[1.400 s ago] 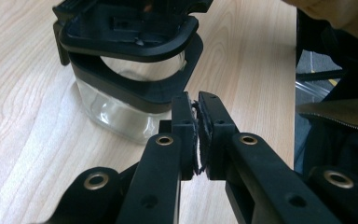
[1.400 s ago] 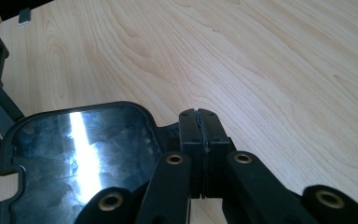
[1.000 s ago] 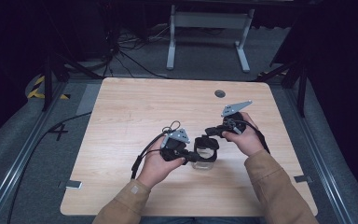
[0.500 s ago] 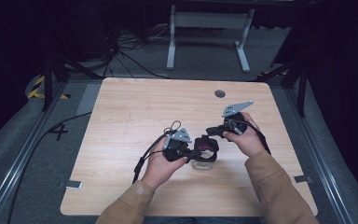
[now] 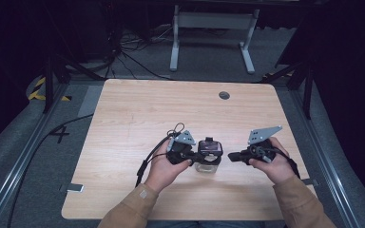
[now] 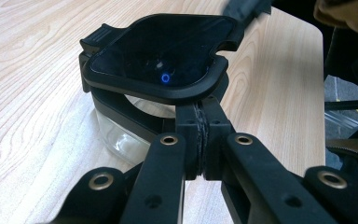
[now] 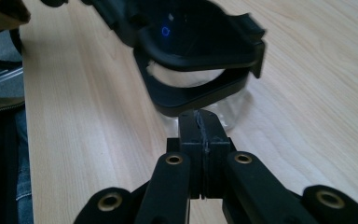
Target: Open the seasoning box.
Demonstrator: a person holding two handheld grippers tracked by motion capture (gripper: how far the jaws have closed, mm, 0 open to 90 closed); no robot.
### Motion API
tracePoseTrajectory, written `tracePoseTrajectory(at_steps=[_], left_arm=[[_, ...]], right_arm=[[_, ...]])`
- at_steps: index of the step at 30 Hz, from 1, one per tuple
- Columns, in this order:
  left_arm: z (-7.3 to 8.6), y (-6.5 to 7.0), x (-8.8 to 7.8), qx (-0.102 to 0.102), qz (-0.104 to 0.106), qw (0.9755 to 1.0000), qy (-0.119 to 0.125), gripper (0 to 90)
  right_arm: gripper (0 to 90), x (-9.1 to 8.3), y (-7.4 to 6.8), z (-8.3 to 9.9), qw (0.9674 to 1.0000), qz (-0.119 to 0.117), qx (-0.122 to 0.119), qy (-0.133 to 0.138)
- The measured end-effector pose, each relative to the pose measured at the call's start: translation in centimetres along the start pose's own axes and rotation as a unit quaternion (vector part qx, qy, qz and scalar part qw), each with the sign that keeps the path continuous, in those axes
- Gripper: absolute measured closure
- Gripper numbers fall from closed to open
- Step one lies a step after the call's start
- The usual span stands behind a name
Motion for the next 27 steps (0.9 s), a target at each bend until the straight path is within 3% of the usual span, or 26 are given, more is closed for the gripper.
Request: tracePoseTrajectory(at_steps=[5, 9, 15, 18, 27], left_arm=[[-0.1, 0.1, 0.1, 0.000, 0.004, 1.0000, -0.001, 88.1], [-0.1, -0.1, 0.1, 0.004, 0.004, 1.0000, -0.002, 88.3], [-0.1, 0.0, 0.0, -0.005, 0.005, 0.9999, -0.008, 89.1], [-0.2, 0.0, 0.1, 0.001, 0.004, 0.9999, -0.009, 89.2], [-0.2, 0.0, 0.0, 0.002, 0.002, 0.9999, -0.011, 89.4]], right_arm=[[90.0, 1.0, -1.2, -0.6, 0.9992, -0.002, -0.014, 0.037], [90.0, 0.8, -1.5, -1.3, 0.9978, 0.000, -0.015, 0.064], [90.0, 0.0, -1.2, -2.7, 0.9950, 0.013, -0.014, 0.098], [90.0, -0.3, -1.0, -3.8, 0.9933, 0.019, -0.015, 0.113], [90.0, -0.3, -0.4, -5.9, 0.9913, 0.041, -0.015, 0.125]])
Point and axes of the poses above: each handheld gripper's, and its own axes: x roughly forward along the jaws, z roughly out of its underside, y roughly to its right, the point moved 3 cm from there along x, roughly forward along the jaws, and after that the axes turned 1 degree about -y, right-handed, at the moved point
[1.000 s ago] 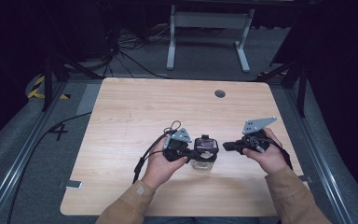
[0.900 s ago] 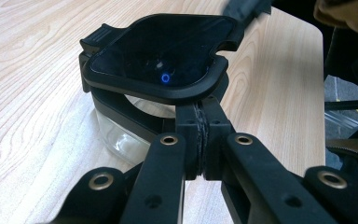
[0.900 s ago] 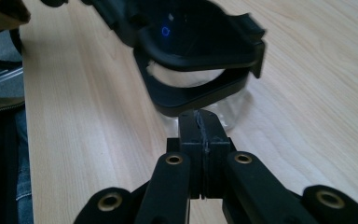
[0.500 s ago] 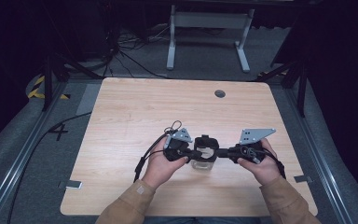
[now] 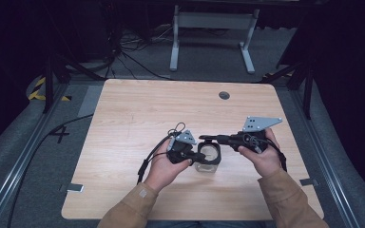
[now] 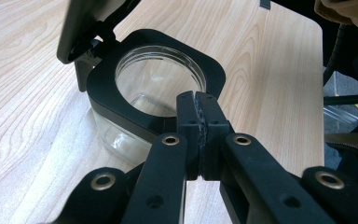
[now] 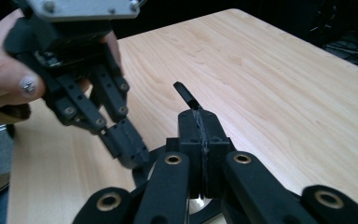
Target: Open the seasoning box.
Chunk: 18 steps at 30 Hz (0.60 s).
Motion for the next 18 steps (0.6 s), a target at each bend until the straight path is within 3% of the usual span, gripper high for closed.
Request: tracePoseTrajectory(at_steps=[18], left_arm=[[-0.1, -0.1, 0.0, 0.008, 0.000, 1.0000, -0.003, 89.3]], right_arm=[[90.0, 0.9, 2.2, -1.1, 0.9988, 0.039, 0.028, 0.006]])
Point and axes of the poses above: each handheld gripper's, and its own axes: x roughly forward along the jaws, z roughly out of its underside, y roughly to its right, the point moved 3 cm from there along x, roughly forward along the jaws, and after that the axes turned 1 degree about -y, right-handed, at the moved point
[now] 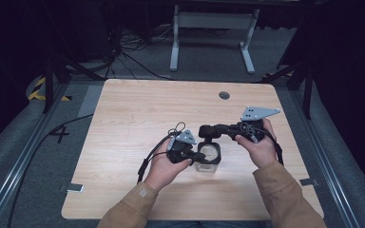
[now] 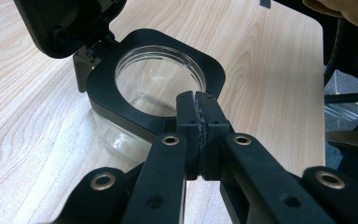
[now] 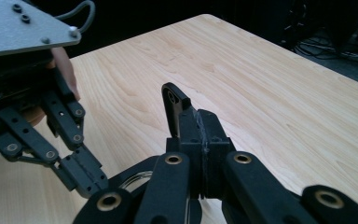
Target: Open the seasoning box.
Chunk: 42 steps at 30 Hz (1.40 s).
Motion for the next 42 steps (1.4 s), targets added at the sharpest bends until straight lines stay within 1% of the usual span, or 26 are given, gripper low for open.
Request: tracePoseTrajectory(at_steps=[9, 13, 16, 17, 18, 19, 21, 24, 27, 30, 32, 37, 39, 42], left_arm=[[0.0, 0.0, 0.0, 0.001, 0.000, 1.0000, 0.000, 89.3], [0.0, 0.0, 0.0, -0.001, 0.000, 1.0000, -0.001, 89.5], [0.0, 0.0, 0.0, -0.001, 0.000, 1.0000, 0.000, 89.5], [0.0, 0.0, 0.0, 0.001, -0.001, 1.0000, -0.002, 89.5], [0.0, 0.1, 0.0, 0.002, -0.003, 1.0000, 0.001, 89.6], [0.0, 0.2, 0.0, 0.002, -0.003, 1.0000, -0.003, 89.5], [0.0, 0.2, 0.0, 0.009, -0.005, 0.9999, -0.005, 89.6], [0.0, 0.2, 0.0, 0.008, -0.002, 1.0000, -0.004, 89.7], [0.0, 0.2, 0.0, 0.008, -0.002, 0.9999, -0.006, 89.7], [0.0, 0.2, 0.0, 0.009, -0.001, 0.9999, -0.006, 89.6], [0.0, 0.2, 0.0, 0.007, -0.004, 1.0000, -0.003, 89.3], [-0.1, 0.2, -0.2, 0.013, -0.013, 0.9998, 0.000, 85.3], [-0.1, 0.2, -0.4, 0.012, -0.012, 0.9998, 0.006, 83.7], [-0.2, 0.2, -0.6, 0.012, -0.013, 0.9998, 0.007, 81.7]], right_arm=[[90.0, 0.4, 0.6, -0.3, 0.9998, 0.018, 0.009, -0.009], [90.0, 0.5, 1.0, -0.3, 0.9996, 0.023, 0.015, -0.012], [90.0, 0.6, 1.3, -0.3, 0.9993, 0.026, 0.023, -0.014], [90.0, 0.6, 1.4, -0.3, 0.9992, 0.026, 0.024, -0.016], [90.0, 0.6, 1.4, -0.3, 0.9993, 0.026, 0.023, -0.016], [90.0, 0.7, 1.5, -0.3, 0.9992, 0.027, 0.024, -0.017], [90.0, 0.8, 1.6, -0.2, 0.9991, 0.029, 0.025, -0.020], [90.0, 0.9, 1.7, -0.2, 0.9989, 0.029, 0.030, -0.021], [90.0, 0.9, 1.9, -0.1, 0.9985, 0.035, 0.034, -0.026], [90.0, 0.9, 1.9, -0.1, 0.9985, 0.036, 0.034, -0.025], [90.0, 0.8, 1.9, -0.2, 0.9987, 0.034, 0.031, -0.023], [90.0, 0.5, 1.6, -0.3, 0.9990, 0.030, 0.026, -0.021], [90.0, 0.3, 1.3, -0.4, 0.9991, 0.030, 0.023, -0.018], [90.0, -0.2, 1.0, -0.4, 0.9994, 0.027, 0.017, -0.017]])
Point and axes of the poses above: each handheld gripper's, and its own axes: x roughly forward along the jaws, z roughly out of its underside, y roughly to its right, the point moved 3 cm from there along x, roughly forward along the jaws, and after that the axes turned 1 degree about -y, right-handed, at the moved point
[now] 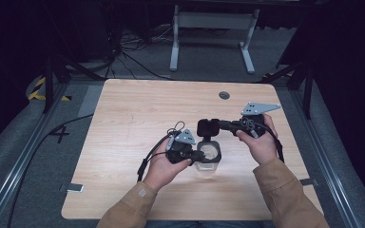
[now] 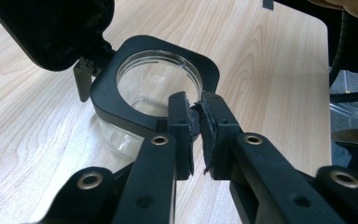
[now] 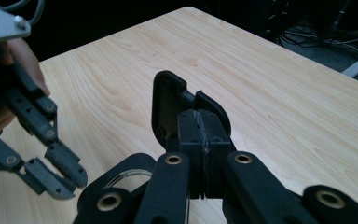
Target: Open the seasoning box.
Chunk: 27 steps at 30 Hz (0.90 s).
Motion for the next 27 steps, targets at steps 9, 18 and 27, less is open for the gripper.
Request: tracePoseTrajectory(at_steps=[9, 18, 27], left_arm=[[0.1, -0.2, -2.8, -0.009, -0.020, 0.9997, 0.010, 77.9], [1.7, -0.6, -6.2, -0.023, -0.045, 0.9987, -0.001, 76.5], [4.6, -1.3, -9.4, -0.050, -0.073, 0.9958, -0.025, 73.8]], right_arm=[[82.5, -2.1, -0.6, 0.5, 1.0000, -0.007, -0.005, -0.001], [83.0, -5.1, -0.9, 2.5, 1.0000, 0.004, -0.003, -0.008], [85.7, -7.2, -0.9, 5.2, 0.9993, 0.013, 0.010, -0.032]])
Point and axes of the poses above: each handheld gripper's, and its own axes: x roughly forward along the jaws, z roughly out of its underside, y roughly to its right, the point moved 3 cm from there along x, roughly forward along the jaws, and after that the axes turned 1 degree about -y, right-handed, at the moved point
